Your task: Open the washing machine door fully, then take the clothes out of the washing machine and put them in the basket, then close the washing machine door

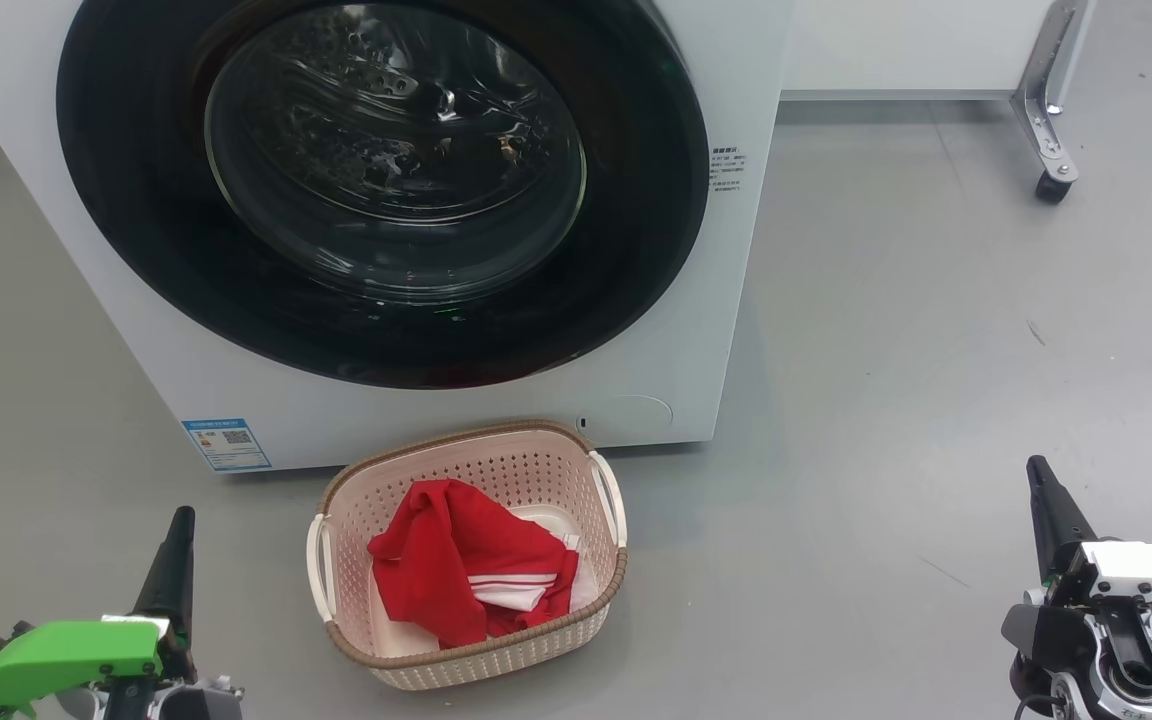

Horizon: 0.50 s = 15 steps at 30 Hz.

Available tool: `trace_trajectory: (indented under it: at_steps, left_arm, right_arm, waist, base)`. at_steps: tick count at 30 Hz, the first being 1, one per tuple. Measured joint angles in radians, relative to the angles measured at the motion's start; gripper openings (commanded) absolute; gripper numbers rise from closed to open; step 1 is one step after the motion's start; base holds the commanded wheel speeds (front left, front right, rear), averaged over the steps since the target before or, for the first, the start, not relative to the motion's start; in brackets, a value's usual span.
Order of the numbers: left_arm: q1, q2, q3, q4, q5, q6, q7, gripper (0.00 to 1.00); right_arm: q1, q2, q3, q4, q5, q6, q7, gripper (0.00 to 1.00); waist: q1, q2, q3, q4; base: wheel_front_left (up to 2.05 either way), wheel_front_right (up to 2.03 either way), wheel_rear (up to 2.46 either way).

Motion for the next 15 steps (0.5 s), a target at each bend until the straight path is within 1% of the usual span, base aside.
trace_trajectory:
  at_steps: [15]
  left_arm:
    - [0.0, 0.0, 0.001, 0.001, 0.0, -0.001, 0.0, 0.0]
  right_arm:
    - [0.0, 0.0, 0.0, 0.002, 0.0, 0.001, 0.0, 0.0]
  waist:
    - [0.0, 0.0, 0.0, 0.0]
  base:
    - [0.0, 0.0, 0.0]
